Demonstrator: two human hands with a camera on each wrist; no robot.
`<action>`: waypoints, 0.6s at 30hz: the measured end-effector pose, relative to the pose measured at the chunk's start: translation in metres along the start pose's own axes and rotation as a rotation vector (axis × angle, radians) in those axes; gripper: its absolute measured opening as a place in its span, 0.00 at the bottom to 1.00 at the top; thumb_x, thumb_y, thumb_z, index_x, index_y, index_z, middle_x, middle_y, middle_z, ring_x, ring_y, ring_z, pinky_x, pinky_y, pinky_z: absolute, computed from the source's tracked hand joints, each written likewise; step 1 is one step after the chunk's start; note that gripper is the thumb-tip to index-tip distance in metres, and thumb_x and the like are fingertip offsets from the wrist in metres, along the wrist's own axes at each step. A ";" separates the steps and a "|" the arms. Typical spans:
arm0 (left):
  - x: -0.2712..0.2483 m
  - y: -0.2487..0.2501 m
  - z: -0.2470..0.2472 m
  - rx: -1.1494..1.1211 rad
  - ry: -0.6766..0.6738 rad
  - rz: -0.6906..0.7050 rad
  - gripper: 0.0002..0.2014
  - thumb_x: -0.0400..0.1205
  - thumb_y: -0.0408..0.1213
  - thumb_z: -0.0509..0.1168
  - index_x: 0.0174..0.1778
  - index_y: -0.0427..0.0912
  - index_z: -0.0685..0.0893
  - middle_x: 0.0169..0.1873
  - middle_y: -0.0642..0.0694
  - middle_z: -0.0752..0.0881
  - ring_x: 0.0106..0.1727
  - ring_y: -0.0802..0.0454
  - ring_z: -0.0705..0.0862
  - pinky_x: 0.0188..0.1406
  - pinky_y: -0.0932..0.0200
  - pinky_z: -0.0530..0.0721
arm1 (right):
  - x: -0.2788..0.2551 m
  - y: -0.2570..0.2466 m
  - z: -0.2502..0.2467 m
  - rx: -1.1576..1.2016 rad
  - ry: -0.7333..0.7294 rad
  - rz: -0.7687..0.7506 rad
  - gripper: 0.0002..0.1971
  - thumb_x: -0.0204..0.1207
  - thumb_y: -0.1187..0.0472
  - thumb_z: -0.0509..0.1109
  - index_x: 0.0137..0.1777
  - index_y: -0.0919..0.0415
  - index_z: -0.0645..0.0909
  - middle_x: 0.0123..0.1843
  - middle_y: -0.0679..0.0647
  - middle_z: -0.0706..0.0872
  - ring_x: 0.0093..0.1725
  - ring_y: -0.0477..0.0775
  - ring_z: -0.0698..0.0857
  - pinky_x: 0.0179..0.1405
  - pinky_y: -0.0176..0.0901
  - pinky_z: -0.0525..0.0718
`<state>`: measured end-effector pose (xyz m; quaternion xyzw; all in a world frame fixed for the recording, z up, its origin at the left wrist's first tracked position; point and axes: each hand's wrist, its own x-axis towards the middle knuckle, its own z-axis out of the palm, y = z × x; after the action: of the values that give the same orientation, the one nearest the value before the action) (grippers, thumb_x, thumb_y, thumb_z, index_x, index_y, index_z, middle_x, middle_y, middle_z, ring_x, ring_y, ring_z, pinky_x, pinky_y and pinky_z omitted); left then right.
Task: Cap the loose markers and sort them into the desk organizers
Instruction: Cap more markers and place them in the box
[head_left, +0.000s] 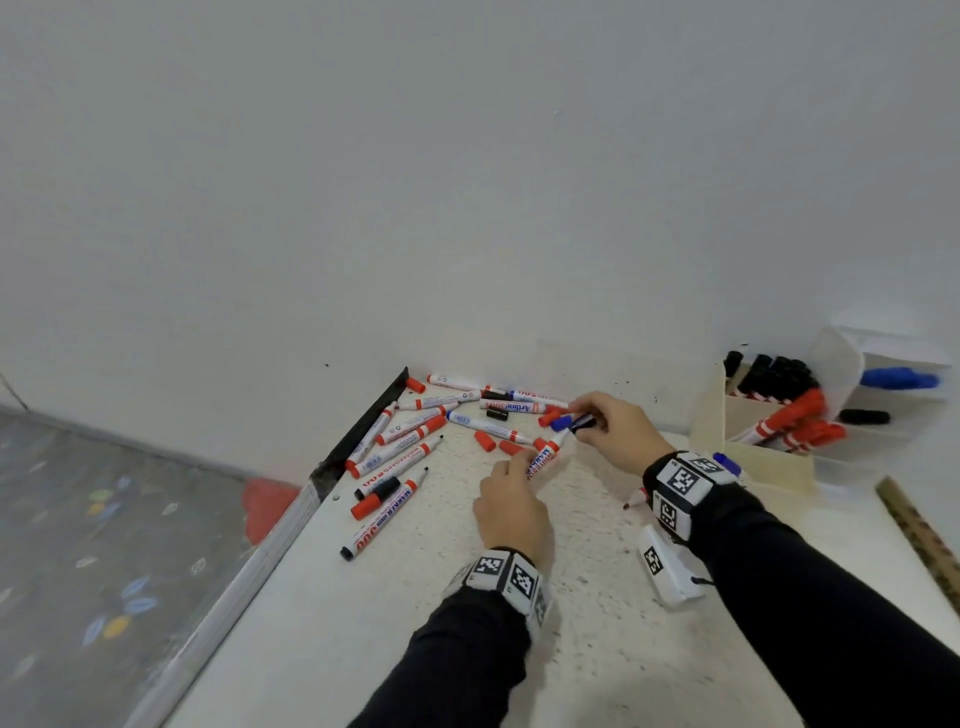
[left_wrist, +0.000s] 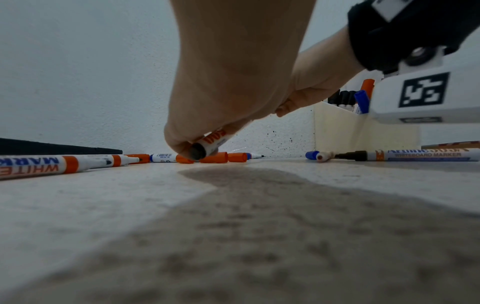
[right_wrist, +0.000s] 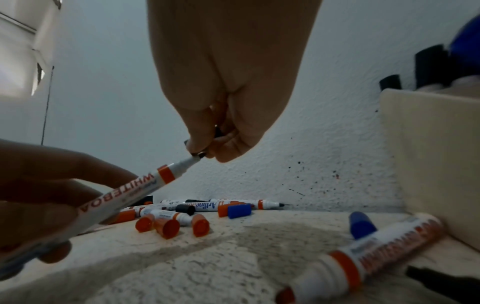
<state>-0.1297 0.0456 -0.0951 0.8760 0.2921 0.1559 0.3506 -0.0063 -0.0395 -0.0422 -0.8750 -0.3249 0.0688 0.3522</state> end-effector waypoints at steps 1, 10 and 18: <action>0.001 -0.002 0.002 -0.015 -0.003 0.022 0.26 0.80 0.24 0.56 0.72 0.51 0.72 0.63 0.49 0.78 0.62 0.49 0.76 0.61 0.52 0.77 | -0.004 0.001 -0.001 0.014 -0.015 0.014 0.13 0.74 0.72 0.68 0.57 0.63 0.82 0.54 0.57 0.84 0.48 0.48 0.78 0.40 0.23 0.73; 0.004 -0.008 0.014 -0.142 0.023 0.131 0.24 0.80 0.23 0.58 0.69 0.49 0.77 0.60 0.50 0.82 0.60 0.52 0.79 0.62 0.59 0.76 | -0.029 0.011 -0.013 -0.008 0.050 0.079 0.14 0.76 0.71 0.66 0.60 0.62 0.82 0.60 0.58 0.85 0.61 0.56 0.81 0.60 0.36 0.72; 0.006 -0.008 0.016 -0.204 0.000 0.197 0.25 0.80 0.19 0.54 0.67 0.46 0.79 0.59 0.47 0.83 0.60 0.50 0.78 0.60 0.61 0.74 | -0.039 0.011 -0.014 0.027 0.113 0.106 0.15 0.75 0.73 0.66 0.61 0.63 0.81 0.60 0.59 0.85 0.61 0.56 0.82 0.63 0.38 0.75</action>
<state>-0.1204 0.0458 -0.1120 0.8602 0.1873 0.2184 0.4209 -0.0259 -0.0774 -0.0427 -0.8887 -0.2567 0.0421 0.3775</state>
